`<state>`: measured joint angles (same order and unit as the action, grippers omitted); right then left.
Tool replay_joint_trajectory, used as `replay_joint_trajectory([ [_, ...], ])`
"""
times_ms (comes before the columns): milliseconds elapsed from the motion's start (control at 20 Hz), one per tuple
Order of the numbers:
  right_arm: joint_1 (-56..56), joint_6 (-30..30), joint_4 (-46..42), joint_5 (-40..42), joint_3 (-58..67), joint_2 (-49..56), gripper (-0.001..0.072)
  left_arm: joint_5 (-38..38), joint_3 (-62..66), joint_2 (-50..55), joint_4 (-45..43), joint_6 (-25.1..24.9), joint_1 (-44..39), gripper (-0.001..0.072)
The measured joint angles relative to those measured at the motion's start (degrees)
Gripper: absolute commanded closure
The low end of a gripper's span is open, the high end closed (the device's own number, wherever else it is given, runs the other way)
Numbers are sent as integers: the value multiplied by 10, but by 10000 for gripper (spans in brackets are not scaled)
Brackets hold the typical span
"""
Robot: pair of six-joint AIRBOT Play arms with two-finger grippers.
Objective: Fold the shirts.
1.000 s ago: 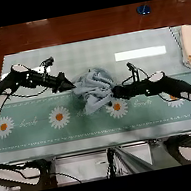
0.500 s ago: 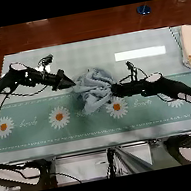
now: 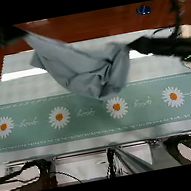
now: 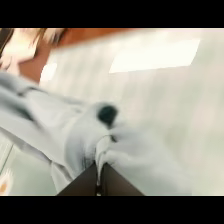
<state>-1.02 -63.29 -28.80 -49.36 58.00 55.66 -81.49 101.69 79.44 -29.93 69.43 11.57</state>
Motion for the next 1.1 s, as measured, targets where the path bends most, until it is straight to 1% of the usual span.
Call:
replay_joint_trajectory([
  [200,-78,-53,-54,-33,130,-75,695,28,92,-115,3,11,47,686],
  [300,-103,-71,-70,-43,196,-99,695,48,112,-175,1,14,57,686],
  [450,-125,-110,-106,-66,289,-120,695,65,126,-258,-28,16,63,686],
  [650,-135,-167,-140,-152,398,-130,695,69,132,-351,-76,30,66,686],
  [750,-137,-195,-160,-202,445,-132,695,50,133,-386,-94,45,66,686],
  [850,-138,-223,-184,-258,485,-134,695,9,134,-406,-114,66,67,686],
  [950,-138,-247,-212,-318,510,-133,695,-50,132,-417,-133,88,67,686],
  [1100,-138,-268,-248,-432,520,-115,696,-137,104,-423,-161,106,67,686],
])
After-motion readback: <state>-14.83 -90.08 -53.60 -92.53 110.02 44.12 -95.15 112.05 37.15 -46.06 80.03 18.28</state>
